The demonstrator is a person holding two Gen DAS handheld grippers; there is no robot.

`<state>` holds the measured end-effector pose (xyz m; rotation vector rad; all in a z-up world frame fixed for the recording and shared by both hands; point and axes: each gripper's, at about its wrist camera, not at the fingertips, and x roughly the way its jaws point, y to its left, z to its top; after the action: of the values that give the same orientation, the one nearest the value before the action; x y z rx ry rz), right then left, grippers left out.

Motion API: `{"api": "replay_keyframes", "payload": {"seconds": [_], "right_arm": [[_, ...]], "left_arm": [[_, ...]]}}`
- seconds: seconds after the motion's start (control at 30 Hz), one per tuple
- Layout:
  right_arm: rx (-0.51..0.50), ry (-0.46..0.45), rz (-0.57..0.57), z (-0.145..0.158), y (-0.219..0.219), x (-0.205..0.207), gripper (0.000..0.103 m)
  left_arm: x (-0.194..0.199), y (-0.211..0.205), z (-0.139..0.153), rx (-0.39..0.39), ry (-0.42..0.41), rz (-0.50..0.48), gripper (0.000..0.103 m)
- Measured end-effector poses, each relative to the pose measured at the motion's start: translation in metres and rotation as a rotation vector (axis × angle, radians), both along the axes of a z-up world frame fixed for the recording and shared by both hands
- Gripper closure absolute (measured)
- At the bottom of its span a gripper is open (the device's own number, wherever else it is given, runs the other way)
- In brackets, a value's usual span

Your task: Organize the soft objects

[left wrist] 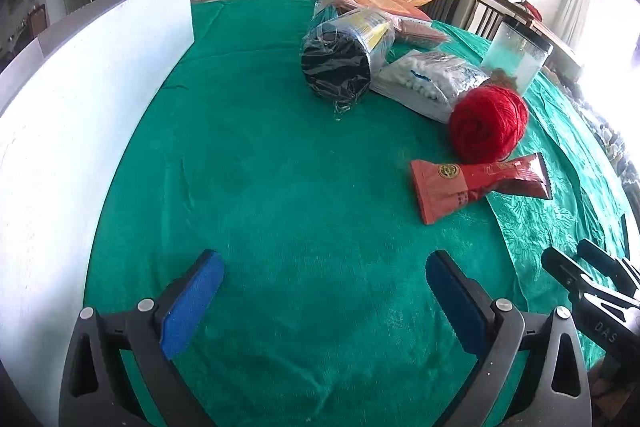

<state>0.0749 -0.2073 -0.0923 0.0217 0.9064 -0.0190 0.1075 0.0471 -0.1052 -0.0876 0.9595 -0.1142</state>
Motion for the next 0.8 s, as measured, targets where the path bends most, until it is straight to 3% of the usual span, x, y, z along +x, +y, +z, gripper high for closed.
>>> {"api": "replay_keyframes", "payload": {"seconds": [0.13, 0.33, 0.8], "right_arm": [[0.005, 0.02, -0.011, -0.006, -0.003, -0.004, 0.02], [-0.005, 0.017, -0.005, -0.01, 0.001, -0.002, 0.012], [-0.004, 0.017, -0.005, -0.008, 0.001, -0.003, 0.011]], "left_arm": [[0.011, -0.013, -0.01, 0.129, -0.017, -0.02, 0.0], [0.014, -0.01, -0.011, 0.121, -0.019, -0.029, 0.0], [0.015, -0.009, -0.011, 0.122, -0.02, -0.029, 0.0]]}}
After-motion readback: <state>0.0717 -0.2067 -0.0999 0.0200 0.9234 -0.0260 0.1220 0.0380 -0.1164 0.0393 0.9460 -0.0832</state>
